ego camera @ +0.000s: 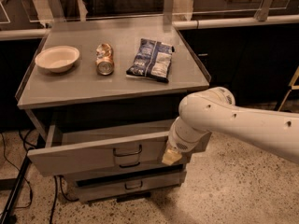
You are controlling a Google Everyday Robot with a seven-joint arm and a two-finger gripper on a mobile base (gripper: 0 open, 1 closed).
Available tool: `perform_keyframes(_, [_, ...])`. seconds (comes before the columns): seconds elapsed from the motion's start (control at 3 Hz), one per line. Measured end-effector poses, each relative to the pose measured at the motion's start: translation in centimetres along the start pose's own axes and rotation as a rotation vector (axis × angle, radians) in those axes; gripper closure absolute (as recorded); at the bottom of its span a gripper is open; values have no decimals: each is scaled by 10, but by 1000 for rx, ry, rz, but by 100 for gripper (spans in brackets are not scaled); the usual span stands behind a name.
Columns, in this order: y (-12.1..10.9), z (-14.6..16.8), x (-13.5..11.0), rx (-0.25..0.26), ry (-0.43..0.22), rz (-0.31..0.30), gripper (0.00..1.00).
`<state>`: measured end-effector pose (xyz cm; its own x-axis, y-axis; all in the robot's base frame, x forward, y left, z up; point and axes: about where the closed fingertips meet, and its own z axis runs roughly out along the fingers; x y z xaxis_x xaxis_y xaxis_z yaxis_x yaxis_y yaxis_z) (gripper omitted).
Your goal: Close top drawer
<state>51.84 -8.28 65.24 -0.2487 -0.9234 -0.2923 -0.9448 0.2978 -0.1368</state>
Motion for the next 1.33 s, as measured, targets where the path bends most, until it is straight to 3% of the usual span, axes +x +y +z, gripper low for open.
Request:
perform_keyframes(0.33, [0,0,0,0,0,0,0])
perform_keyframes(0.67, [0,0,0,0,0,0,0])
perform_keyframes(1.33, [0,0,0,0,0,0,42])
